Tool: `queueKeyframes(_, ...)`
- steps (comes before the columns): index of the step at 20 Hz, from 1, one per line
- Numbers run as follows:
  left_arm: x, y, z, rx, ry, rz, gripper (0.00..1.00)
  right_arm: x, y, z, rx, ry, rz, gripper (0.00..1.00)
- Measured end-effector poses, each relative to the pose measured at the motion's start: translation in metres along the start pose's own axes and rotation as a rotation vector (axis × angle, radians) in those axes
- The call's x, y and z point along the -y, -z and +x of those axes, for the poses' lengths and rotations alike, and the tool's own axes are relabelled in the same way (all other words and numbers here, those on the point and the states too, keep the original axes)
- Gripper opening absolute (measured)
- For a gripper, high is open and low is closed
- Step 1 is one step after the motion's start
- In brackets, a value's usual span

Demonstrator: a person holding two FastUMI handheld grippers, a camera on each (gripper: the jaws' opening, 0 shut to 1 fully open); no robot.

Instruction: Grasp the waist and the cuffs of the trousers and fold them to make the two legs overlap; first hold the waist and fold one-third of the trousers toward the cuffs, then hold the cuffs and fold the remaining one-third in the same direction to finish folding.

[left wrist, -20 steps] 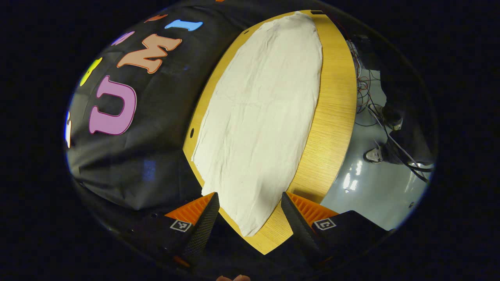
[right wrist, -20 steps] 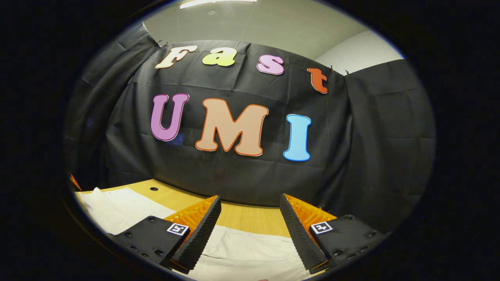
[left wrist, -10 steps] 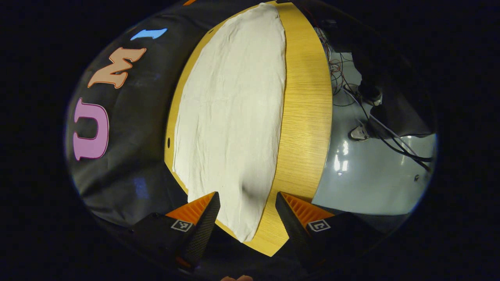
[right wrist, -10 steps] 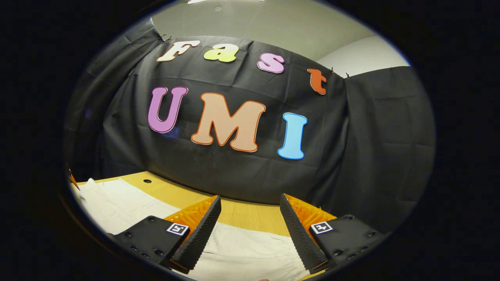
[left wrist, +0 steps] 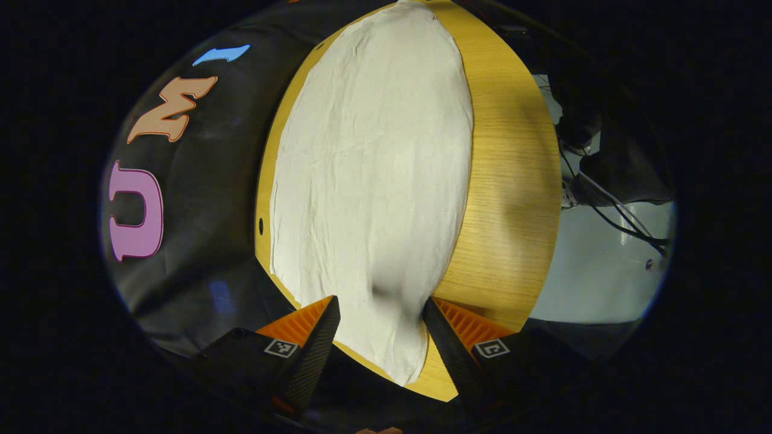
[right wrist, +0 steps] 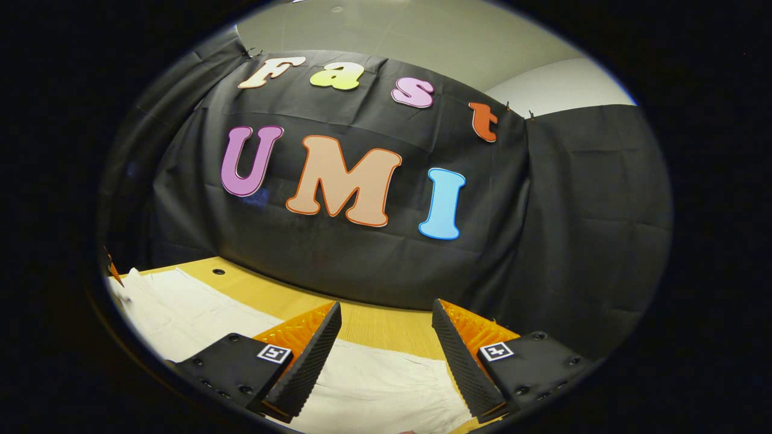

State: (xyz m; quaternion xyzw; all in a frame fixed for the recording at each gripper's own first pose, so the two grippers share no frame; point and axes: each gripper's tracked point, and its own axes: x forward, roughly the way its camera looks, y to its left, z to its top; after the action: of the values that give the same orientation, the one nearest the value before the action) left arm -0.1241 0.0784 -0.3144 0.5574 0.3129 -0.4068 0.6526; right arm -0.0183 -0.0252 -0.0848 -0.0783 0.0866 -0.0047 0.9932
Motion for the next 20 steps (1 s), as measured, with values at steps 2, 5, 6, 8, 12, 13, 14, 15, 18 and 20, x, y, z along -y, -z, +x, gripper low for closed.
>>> queueKeyframes(2,0.005,-0.001,0.004,-0.005,0.004,0.027,0.7,0.003,0.001,0.0,-0.003,0.004,-0.002,0.97)
queueKeyframes(5,0.01,0.001,0.007,-0.015,0.01,0.03,0.41,0.008,0.005,-0.001,-0.009,0.001,-0.029,0.98)
queueKeyframes(6,0.016,0.001,0.007,-0.019,0.02,0.013,0.27,0.01,0.006,-0.001,-0.013,-0.001,-0.044,0.97)
queueKeyframes(8,0.019,0.0,0.006,-0.028,0.023,0.008,0.08,0.013,0.011,-0.003,-0.022,-0.012,-0.079,0.98)
queueKeyframes(12,0.018,0.001,0.008,-0.034,0.0,0.016,0.01,0.022,0.02,-0.009,-0.037,-0.044,-0.19,0.98)
queueKeyframes(13,0.018,0.001,0.008,-0.036,-0.001,0.008,0.0,0.026,0.023,-0.012,-0.041,-0.051,-0.224,0.98)
queueKeyframes(14,0.018,0.001,0.008,-0.04,-0.002,-0.001,0.0,0.028,0.024,-0.015,-0.046,-0.059,-0.254,0.99)
queueKeyframes(15,0.018,0.001,0.007,-0.041,-0.005,-0.009,0.0,0.031,0.028,-0.018,-0.053,-0.072,-0.292,0.99)
queueKeyframes(18,0.018,0.001,0.007,-0.045,-0.02,-0.001,0.0,0.031,0.044,-0.029,-0.076,-0.119,-0.383,0.98)
queueKeyframes(20,0.018,0.001,0.007,-0.049,-0.029,0.004,0.0,0.031,0.06,-0.038,-0.102,-0.171,-0.467,0.97)
